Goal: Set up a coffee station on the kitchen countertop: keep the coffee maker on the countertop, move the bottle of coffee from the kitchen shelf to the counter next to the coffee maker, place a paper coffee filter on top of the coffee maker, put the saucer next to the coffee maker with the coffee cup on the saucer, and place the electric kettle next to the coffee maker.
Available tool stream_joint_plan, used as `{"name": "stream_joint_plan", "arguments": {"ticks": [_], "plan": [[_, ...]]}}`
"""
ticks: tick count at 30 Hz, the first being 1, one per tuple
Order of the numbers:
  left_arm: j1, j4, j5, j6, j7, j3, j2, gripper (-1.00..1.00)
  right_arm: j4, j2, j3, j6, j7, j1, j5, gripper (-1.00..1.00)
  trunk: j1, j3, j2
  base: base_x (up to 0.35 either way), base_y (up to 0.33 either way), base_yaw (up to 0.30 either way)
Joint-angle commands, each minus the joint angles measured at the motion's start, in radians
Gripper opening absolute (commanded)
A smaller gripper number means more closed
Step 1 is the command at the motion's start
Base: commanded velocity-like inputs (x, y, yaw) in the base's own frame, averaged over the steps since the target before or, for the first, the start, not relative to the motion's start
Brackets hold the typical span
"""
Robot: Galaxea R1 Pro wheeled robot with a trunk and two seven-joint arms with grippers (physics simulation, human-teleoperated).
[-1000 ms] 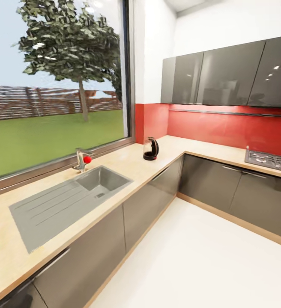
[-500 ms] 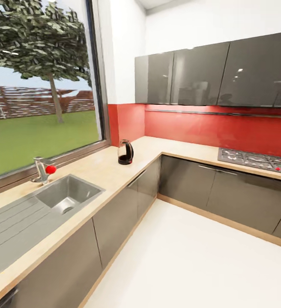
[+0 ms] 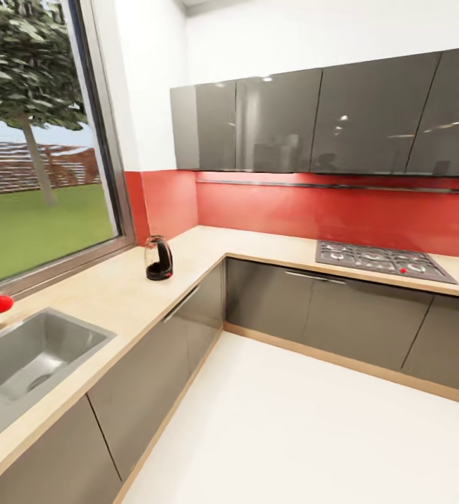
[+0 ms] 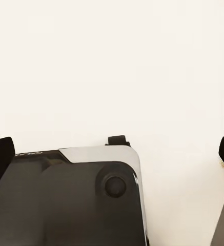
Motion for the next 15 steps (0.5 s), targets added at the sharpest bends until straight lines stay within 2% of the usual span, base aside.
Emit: {"name": "stream_joint_plan", "arguments": {"ticks": [1,10,15], "plan": [[0.000,-0.001,0.010,-0.002,0.004,-0.009,0.000,1.00,0.000,0.000,0.008,-0.002,-0.002,0.000,-0.008,1.00,0.001,-0.001,-0.001,0.280,-0.167,-0.291],[0.000,-0.001,0.010,-0.002,0.004,-0.009,0.001,1.00,0.000,0.000,0.008,-0.003,-0.002,0.000,-0.008,1.00,0.001,-0.001,-0.001,0.281,-0.164,-0.289],[0.000,0.000,0.012,-0.002,0.004,-0.009,0.002,1.00,0.000,0.000,0.008,-0.004,-0.003,0.000,-0.009,1.00,0.001,-0.001,-0.001,0.317,-0.054,-0.129]]}}
